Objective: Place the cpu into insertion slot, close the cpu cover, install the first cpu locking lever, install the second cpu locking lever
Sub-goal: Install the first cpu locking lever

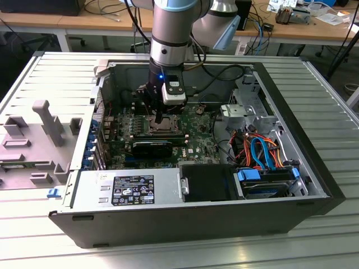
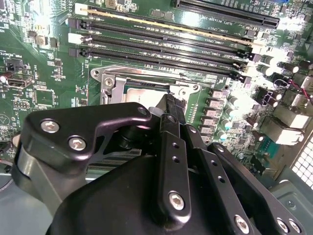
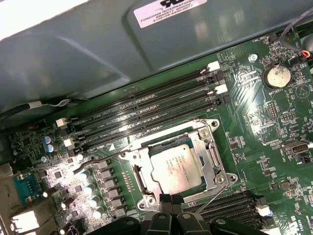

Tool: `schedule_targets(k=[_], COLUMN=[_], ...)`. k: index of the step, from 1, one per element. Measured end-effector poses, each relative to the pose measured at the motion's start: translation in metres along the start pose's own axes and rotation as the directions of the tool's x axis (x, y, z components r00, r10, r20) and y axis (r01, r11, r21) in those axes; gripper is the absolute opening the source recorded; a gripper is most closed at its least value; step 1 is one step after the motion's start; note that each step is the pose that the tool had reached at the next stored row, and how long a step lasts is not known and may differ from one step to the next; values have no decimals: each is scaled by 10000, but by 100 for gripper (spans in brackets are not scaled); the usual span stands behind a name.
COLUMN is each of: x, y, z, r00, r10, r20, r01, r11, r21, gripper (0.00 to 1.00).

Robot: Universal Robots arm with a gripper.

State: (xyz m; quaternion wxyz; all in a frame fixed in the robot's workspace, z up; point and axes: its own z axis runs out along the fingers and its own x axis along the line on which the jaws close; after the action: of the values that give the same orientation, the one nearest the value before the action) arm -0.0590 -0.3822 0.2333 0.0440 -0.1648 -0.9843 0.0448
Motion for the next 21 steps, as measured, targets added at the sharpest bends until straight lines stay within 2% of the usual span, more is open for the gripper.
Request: schedule_targets(k=[21], x=[0], y=[0], z=[0], r00=[9998], r10=[-208], r20=[22], r01=[208], r11=[9998], r21=[15], gripper=[11])
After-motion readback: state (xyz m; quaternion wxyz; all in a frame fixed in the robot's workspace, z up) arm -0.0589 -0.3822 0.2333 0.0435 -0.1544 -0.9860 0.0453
